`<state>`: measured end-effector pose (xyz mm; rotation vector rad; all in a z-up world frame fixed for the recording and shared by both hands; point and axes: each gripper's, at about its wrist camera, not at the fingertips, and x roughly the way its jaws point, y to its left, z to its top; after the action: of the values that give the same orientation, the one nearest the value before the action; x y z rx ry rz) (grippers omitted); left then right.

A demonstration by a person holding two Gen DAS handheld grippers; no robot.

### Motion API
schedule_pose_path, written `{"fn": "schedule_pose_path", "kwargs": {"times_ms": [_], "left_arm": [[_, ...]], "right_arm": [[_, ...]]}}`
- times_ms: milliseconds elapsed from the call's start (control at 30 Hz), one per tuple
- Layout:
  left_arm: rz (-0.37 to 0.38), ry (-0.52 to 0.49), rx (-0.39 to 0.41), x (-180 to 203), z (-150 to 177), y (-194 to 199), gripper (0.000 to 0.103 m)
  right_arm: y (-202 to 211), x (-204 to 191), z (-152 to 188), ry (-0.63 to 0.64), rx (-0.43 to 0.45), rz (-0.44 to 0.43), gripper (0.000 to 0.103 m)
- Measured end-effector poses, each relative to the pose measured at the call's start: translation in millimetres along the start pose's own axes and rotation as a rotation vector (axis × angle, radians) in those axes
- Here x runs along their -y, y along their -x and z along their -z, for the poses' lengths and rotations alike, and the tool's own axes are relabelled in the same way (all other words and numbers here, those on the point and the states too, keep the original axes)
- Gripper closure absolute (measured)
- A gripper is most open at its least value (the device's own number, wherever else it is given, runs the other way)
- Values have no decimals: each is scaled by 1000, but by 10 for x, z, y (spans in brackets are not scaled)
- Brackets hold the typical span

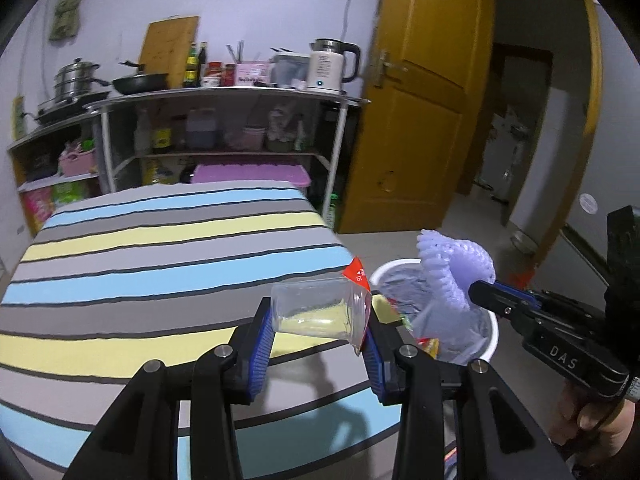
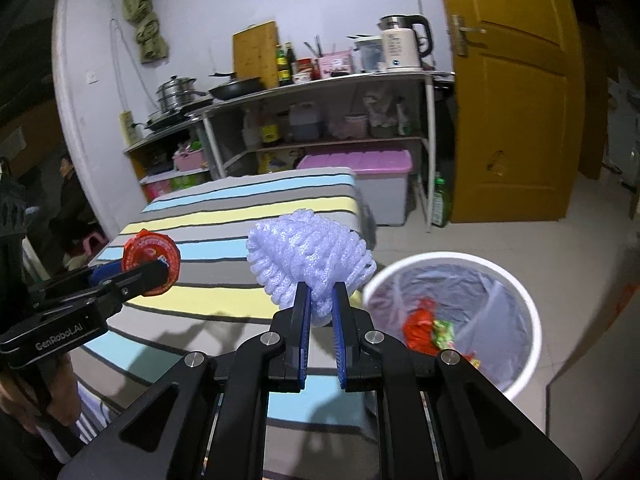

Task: Collect trash
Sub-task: 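Carry the white mesh sleeve and clear cup over the trash bin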

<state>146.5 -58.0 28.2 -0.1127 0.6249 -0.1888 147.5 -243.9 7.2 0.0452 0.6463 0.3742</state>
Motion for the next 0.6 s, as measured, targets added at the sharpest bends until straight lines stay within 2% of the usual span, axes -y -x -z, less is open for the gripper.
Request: {"fn": "schedule_pose_path", "kwargs": {"times_ms": [300,600], "left_arm": [[62,-67,-8,426,-59,-171,63],[121,-100,-54,687,-74,-479,63]], "right_arm": [[96,317,63,-52,9,39,92],[95,636,142,-105,-2,75,92]]}}
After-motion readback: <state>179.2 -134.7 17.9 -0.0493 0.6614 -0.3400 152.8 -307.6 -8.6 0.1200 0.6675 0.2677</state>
